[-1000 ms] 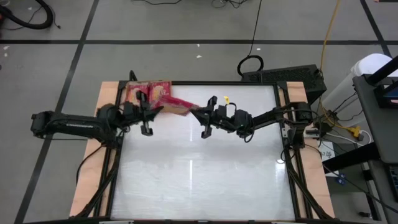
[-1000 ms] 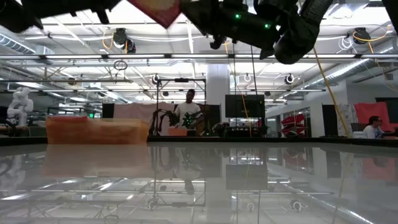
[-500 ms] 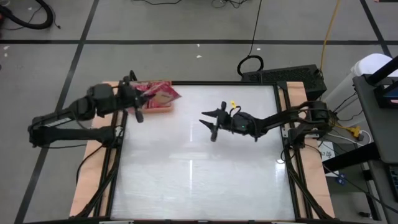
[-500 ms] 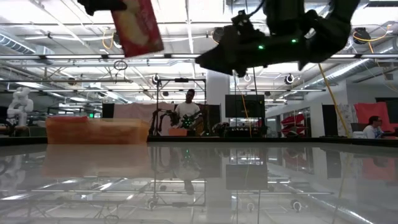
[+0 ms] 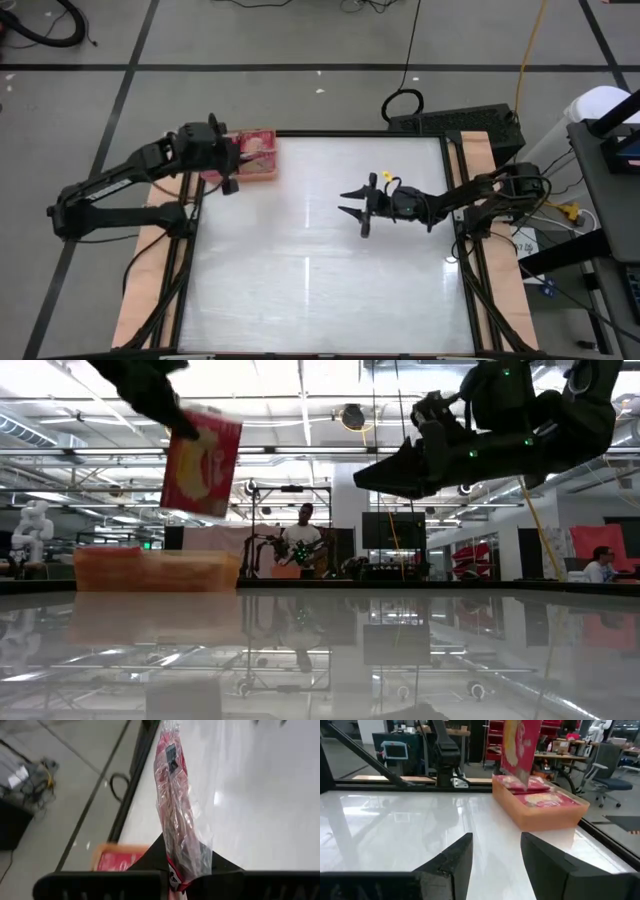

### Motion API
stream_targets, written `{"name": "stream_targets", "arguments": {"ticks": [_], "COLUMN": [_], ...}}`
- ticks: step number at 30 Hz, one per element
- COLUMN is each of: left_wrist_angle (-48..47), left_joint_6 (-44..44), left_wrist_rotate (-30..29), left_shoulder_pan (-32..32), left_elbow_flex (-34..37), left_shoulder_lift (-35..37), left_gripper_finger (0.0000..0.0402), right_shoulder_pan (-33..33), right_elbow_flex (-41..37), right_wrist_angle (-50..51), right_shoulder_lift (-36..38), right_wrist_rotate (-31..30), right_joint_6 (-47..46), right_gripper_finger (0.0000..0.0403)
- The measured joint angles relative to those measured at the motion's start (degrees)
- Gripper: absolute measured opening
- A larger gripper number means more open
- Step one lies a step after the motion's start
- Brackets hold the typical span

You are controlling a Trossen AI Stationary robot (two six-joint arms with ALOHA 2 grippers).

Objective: Sort popcorn bags into baskets
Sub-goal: Put the red popcorn bag into the orange bin

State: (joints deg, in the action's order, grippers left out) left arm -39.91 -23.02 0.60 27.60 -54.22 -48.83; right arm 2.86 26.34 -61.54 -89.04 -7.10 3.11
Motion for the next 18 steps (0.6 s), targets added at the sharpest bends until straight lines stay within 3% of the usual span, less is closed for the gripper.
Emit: {"name": "stream_targets", "arguments": {"ticks": [7,14,18], "left_wrist_angle": [1.1,2.3,2.4], "left_joint_6": [-5.1,-5.6,-6.5], "left_wrist_rotate": [0.8,11.0,13.6], "left_shoulder_pan": [5.9,13.3,16.6], "left_elbow_flex": [0.0,0.0,0.0], "left_shoulder_lift": [-5.1,-9.8,-12.0], "left_gripper_finger": [0.0025,0.0025,0.0026], "right_shoulder_pan": [0.0,-0.2,-0.4], "right_elbow_flex": [-1.2,-1.2,-1.2], "right_wrist_angle": [-0.8,-0.6,-0.4], "right_shoulder_lift": [0.0,0.0,0.0], "right_wrist_rotate": [2.5,3.0,3.0], "right_joint_6": [0.1,0.3,2.2], "right_gripper_finger": [0.0158,0.0157,0.0157]}}
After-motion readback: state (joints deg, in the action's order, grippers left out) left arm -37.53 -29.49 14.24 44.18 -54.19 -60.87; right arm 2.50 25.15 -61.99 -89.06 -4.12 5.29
